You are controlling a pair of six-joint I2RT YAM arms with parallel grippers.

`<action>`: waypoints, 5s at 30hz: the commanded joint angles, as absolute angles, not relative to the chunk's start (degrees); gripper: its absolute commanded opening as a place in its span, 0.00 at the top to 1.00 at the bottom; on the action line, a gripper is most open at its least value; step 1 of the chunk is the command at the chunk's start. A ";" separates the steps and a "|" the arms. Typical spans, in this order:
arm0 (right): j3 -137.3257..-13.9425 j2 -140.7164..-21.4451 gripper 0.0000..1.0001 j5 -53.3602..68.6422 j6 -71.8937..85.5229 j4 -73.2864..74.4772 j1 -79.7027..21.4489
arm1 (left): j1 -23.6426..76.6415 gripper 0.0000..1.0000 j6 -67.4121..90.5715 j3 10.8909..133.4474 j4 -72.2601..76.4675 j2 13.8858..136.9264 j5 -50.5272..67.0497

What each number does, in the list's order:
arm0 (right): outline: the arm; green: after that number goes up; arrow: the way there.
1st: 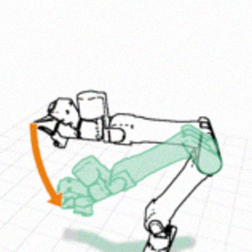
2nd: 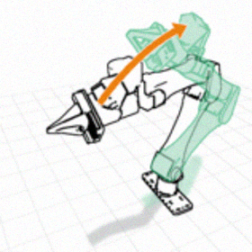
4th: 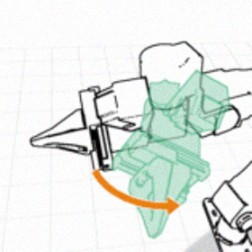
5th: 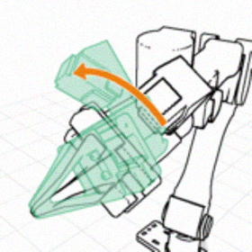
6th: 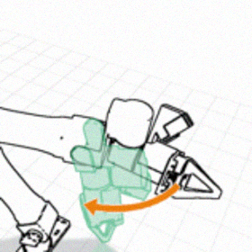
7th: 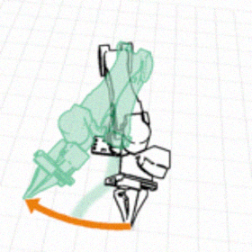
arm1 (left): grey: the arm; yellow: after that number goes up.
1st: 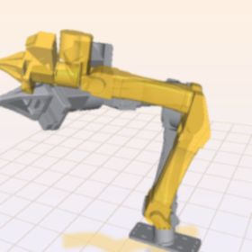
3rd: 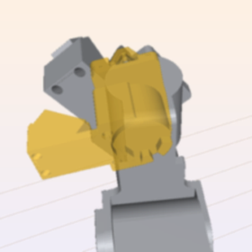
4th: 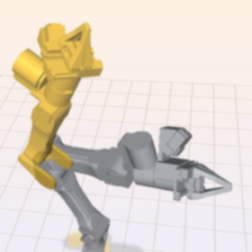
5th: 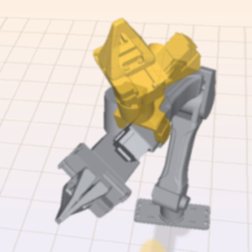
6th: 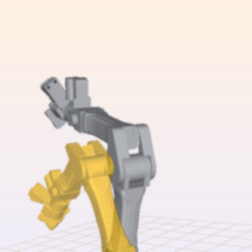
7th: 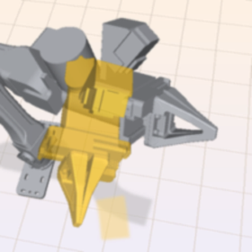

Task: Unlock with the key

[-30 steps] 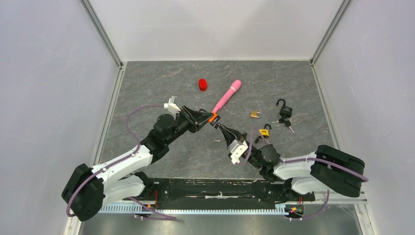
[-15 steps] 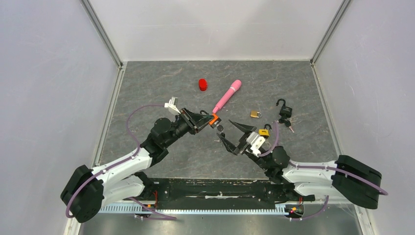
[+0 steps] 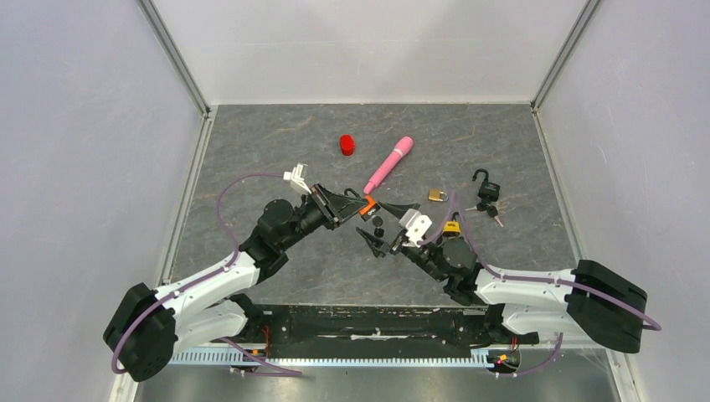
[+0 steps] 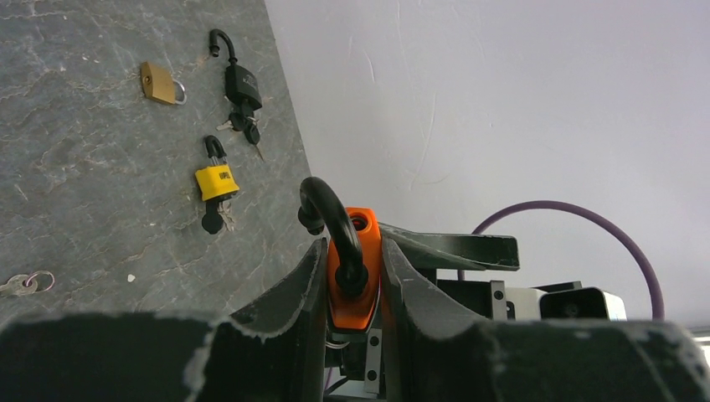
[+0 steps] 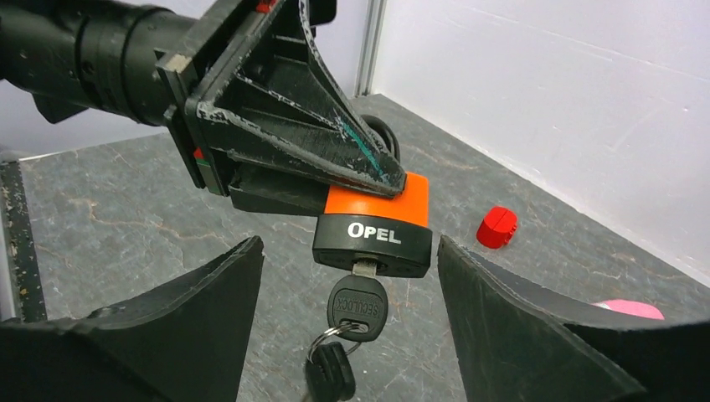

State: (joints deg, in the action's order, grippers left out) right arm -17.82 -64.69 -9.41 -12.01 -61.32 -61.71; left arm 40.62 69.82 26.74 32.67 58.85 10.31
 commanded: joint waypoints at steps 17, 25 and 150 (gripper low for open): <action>-23.21 -68.76 0.86 -13.18 -14.74 -61.35 -61.94 | 40.78 0.97 67.59 29.70 35.70 58.16 13.10; -19.60 -64.36 1.00 -12.22 -15.04 -61.57 -61.89 | 39.04 0.39 65.91 30.49 28.19 55.29 11.18; -58.52 -99.01 0.34 -11.81 11.87 6.87 -19.76 | 16.00 0.00 17.86 47.37 -31.46 46.58 -11.76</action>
